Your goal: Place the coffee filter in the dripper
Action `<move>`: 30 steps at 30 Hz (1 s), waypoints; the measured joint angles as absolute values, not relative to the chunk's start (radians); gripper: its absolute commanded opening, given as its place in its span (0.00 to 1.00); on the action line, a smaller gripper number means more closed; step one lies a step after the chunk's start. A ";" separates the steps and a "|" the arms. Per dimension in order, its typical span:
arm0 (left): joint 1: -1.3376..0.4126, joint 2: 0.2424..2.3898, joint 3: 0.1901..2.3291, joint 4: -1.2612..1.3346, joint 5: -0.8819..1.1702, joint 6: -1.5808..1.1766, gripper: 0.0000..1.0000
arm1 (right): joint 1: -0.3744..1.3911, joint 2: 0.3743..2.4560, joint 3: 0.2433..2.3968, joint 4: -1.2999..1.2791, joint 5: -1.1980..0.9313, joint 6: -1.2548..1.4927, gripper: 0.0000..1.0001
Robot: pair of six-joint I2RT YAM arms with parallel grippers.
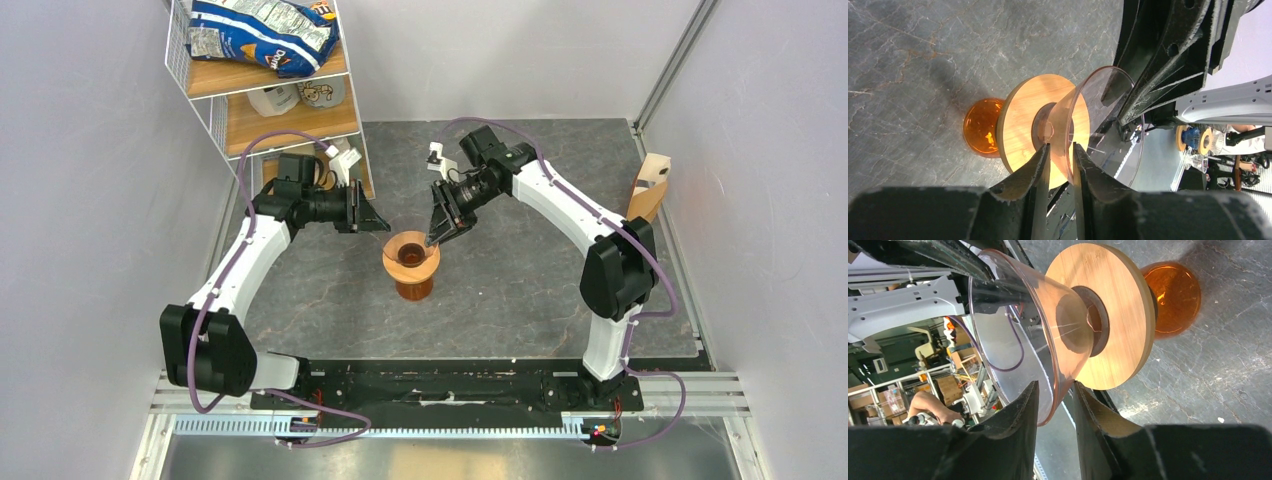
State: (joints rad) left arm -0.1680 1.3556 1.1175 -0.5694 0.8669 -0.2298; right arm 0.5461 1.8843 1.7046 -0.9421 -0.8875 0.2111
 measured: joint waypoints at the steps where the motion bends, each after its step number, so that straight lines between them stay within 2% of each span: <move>1: -0.170 1.356 1.118 -0.574 0.866 -0.230 0.32 | 0.550 1.884 1.707 -0.943 -0.878 0.209 0.41; 7: -0.181 1.356 1.118 -0.609 0.843 -0.230 0.44 | 0.558 1.890 1.724 -0.962 -0.828 0.192 0.54; 10: -0.181 1.354 1.118 -0.622 0.835 -0.230 0.52 | 0.558 1.892 1.731 -0.973 -0.807 0.186 0.66; 12: -0.181 1.353 1.118 -0.632 0.825 -0.230 0.62 | 0.558 1.892 1.736 -0.986 -0.801 0.179 0.72; 13: -0.181 1.352 1.118 -0.635 0.820 -0.230 0.71 | 0.558 1.892 1.737 -0.991 -0.795 0.174 0.76; 17: -0.178 1.336 1.120 -0.649 0.810 -0.229 0.88 | 0.553 1.892 1.738 -1.008 -0.785 0.160 0.89; 20: -0.168 1.319 1.136 -0.659 0.804 -0.229 0.90 | 0.546 1.890 1.748 -1.020 -0.782 0.149 0.97; 30: -0.073 1.182 1.273 -0.677 0.781 -0.223 0.93 | 0.371 1.721 1.810 -1.065 -0.752 0.052 0.97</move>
